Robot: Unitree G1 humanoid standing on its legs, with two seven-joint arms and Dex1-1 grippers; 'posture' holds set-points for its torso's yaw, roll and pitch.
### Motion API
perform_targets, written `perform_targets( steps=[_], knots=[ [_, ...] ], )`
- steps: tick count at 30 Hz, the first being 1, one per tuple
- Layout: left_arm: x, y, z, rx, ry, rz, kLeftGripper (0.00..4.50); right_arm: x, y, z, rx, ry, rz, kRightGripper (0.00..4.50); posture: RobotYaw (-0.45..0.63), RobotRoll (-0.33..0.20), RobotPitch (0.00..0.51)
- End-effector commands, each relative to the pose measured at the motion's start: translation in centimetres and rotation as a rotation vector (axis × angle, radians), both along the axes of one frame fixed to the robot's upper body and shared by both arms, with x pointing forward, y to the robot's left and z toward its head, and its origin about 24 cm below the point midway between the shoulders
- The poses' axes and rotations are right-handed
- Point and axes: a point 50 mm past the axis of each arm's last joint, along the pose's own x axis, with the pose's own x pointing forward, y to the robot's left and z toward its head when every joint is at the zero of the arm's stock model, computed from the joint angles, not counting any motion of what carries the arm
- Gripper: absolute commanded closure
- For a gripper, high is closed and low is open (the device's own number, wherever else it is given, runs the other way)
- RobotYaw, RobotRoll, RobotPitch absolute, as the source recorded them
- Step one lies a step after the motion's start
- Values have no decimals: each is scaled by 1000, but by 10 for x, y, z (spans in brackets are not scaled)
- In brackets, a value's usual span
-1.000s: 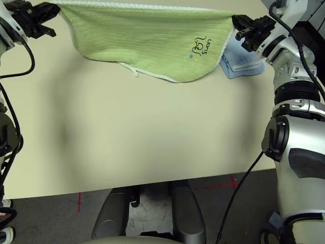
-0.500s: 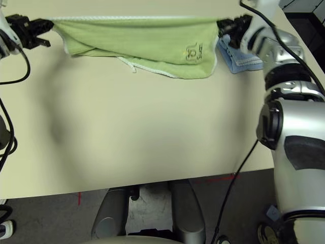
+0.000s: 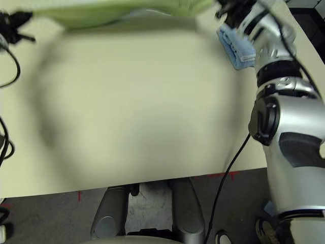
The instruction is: Fold the towel and set it aside.
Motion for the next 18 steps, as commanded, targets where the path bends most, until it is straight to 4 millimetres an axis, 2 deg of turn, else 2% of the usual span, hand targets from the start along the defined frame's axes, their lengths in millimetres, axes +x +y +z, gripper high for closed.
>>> perform_targets(
  steps=[1, 9, 18],
  knots=[
    [-21, 20, 1, 74, 137, 19, 4446, -9, -27, -14, -105, 71, -24, 4500, -8, 0, 374],
    [-29, 8, -7, 116, 324, -153, 4446, -14, -35, -16, -247, 104, -9, 4500, -9, 0, 357],
    [-54, -5, -12, 204, 641, -465, 4446, -25, -33, -20, -403, 167, 203, 4500, -4, 0, 345]
  ],
)
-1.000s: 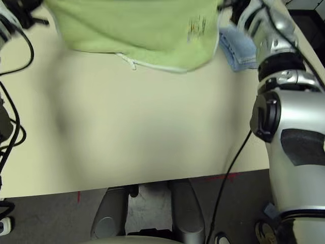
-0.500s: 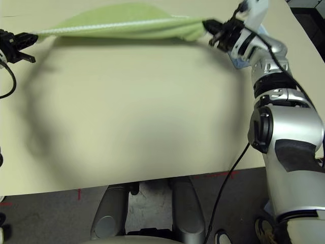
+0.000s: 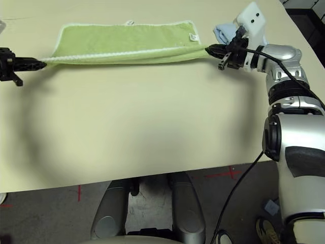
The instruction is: Fold the towel and set it aside.
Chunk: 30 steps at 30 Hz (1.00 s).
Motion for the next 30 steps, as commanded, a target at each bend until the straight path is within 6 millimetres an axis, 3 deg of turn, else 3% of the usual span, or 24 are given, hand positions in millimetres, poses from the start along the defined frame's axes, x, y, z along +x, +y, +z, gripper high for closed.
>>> perform_targets(
  steps=[1, 12, 17, 24, 30],
  knots=[
    [-11, -3, -2, 47, 134, -78, 4446, -7, -6, -5, -58, 45, 59, 4500, -6, 0, 344],
    [-35, -32, -13, -30, 380, -118, 4446, -7, -8, -9, -170, 12, 54, 4500, 3, 0, 338],
    [-37, -27, -13, 20, 380, -94, 4446, -18, -16, -5, -135, 100, 175, 4500, 7, 0, 339],
    [-39, -8, -8, 165, 364, -56, 4446, -34, -33, -14, -458, 87, 247, 4500, -8, 0, 342],
    [-47, -1, -6, 217, 386, -63, 4446, -38, -38, -22, -557, 91, 261, 4500, 1, 0, 342]
  ],
)
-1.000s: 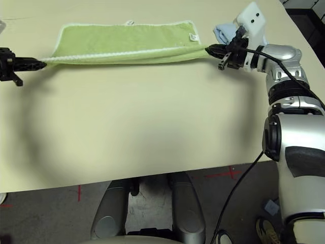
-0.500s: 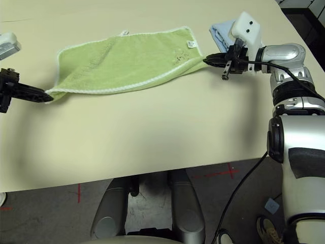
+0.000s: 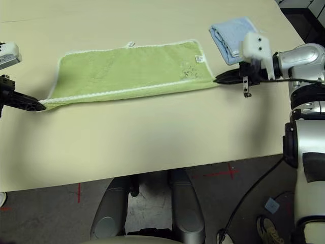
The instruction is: Fold the towel and set it aside.
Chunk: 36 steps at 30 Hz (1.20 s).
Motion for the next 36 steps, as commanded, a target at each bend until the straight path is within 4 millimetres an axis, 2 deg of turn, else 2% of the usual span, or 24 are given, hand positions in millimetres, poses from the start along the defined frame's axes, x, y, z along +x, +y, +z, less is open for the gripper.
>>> perform_targets(
  steps=[1, 12, 20, 26, 29, 36],
  knots=[
    [-10, 15, 2, 43, 30, 58, 4446, -8, -18, -6, -73, 23, -39, 4500, 1, 0, 342],
    [-26, -7, 4, -31, 98, -24, 4446, -6, -13, -3, -80, -45, -22, 4500, 15, 0, 337],
    [-27, -1, -6, 7, 123, -18, 4446, -6, -11, 2, -45, -67, -4, 4500, 10, 0, 337],
    [-21, 4, -8, 5, 113, -2, 4446, -10, -17, 1, -7, -68, -14, 4500, -2, 0, 335],
    [-14, 5, -2, 4, 69, 4, 4446, -9, -19, 2, 16, -78, -35, 4500, -2, 0, 335],
    [16, 7, 20, 22, -76, 29, 4446, -2, -19, 9, 94, -131, -127, 4500, 6, 0, 335]
  ],
)
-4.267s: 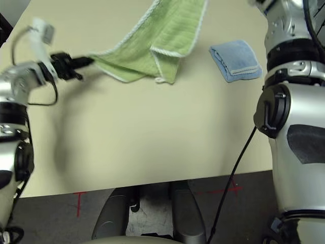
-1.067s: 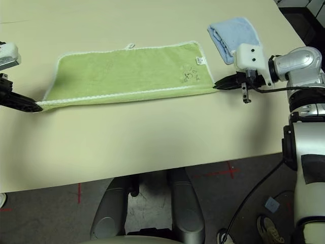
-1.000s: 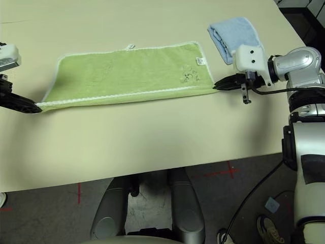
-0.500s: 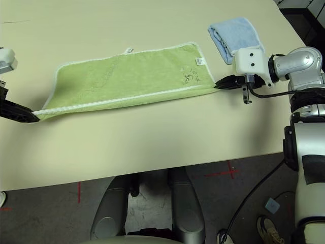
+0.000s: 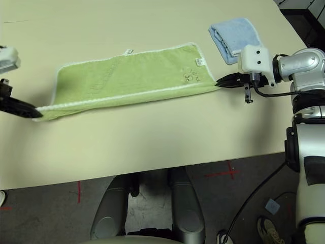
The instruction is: Fold the towel and set it aside.
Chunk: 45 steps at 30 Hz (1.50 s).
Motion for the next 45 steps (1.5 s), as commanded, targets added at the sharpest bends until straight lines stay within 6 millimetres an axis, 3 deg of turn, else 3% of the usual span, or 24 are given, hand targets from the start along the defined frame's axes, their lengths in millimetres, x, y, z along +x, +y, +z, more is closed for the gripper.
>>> perform_targets(
  steps=[1, 11, 24, 36, 45],
  knots=[
    [8, 15, 3, 52, -23, 73, 4446, 1, -10, 2, 52, -7, -94, 4500, 6, 0, 335],
    [39, 17, 2, 26, -127, 153, 4446, 30, 11, 7, 220, -119, -322, 4500, -2, 0, 341],
    [59, 17, -12, 5, -296, 282, 4446, 48, 34, 1, 210, -174, -431, 4500, 22, 0, 346],
    [60, 15, -12, 14, -270, 289, 4446, 59, 61, 14, 224, -298, -451, 4500, 20, 0, 348],
    [63, 13, -13, 32, -286, 297, 4446, 63, 66, 13, 180, -314, -479, 4500, 37, 0, 351]
  ],
)
